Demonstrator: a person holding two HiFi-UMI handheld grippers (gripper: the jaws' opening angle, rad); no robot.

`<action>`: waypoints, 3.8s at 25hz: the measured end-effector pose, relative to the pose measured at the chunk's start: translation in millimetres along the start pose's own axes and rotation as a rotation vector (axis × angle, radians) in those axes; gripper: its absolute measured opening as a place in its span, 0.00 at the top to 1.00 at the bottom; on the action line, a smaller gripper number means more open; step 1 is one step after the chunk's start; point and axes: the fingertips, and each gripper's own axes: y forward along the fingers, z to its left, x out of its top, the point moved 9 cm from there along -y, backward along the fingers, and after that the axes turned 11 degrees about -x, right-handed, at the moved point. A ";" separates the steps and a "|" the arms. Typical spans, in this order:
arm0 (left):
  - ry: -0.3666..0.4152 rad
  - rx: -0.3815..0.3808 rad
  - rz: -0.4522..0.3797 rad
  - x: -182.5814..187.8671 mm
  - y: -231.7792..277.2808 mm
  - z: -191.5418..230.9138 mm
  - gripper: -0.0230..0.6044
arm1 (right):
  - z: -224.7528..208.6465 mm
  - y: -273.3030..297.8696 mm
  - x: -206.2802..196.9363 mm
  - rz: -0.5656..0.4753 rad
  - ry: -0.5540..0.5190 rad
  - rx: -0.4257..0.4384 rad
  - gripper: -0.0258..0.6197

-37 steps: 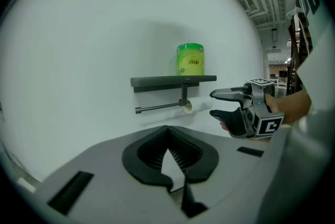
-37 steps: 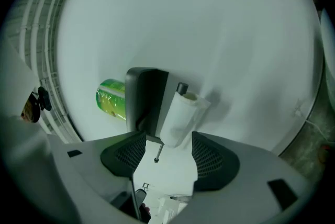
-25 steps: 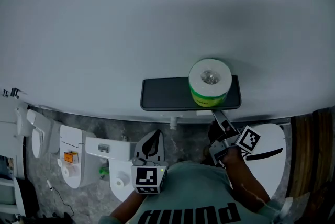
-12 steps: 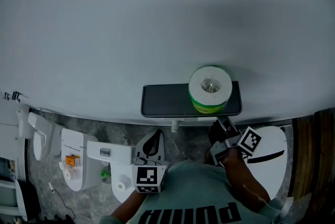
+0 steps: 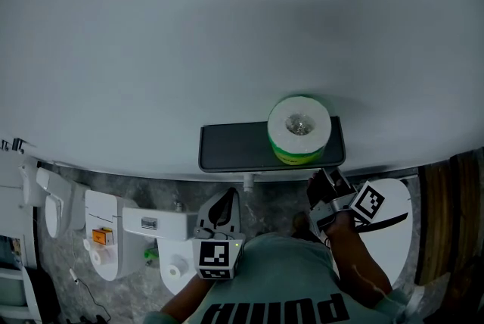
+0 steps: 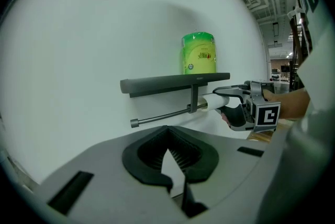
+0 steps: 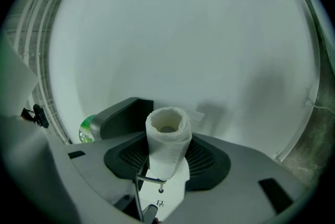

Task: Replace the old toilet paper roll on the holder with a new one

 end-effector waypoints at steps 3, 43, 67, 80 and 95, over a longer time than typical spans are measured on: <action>-0.001 -0.020 -0.002 0.3 4.7 -4.0 0.96 | -1.0 -6.6 6.0 -0.014 0.000 -0.010 0.63; 0.008 -0.198 -0.111 12.1 -0.2 -18.5 0.96 | 124.2 -105.4 -6.7 -0.193 -0.482 0.055 0.64; -0.132 0.100 -0.178 -20.3 -92.7 62.4 0.96 | 245.0 34.9 -118.4 0.054 -1.129 0.049 0.64; -0.167 0.163 -0.198 -22.1 -91.6 76.8 0.96 | 235.4 85.8 -138.7 0.203 -1.390 -0.108 0.64; -0.177 0.173 -0.195 -24.5 -87.6 80.0 0.96 | 221.8 106.0 -149.6 0.284 -1.515 -0.193 0.63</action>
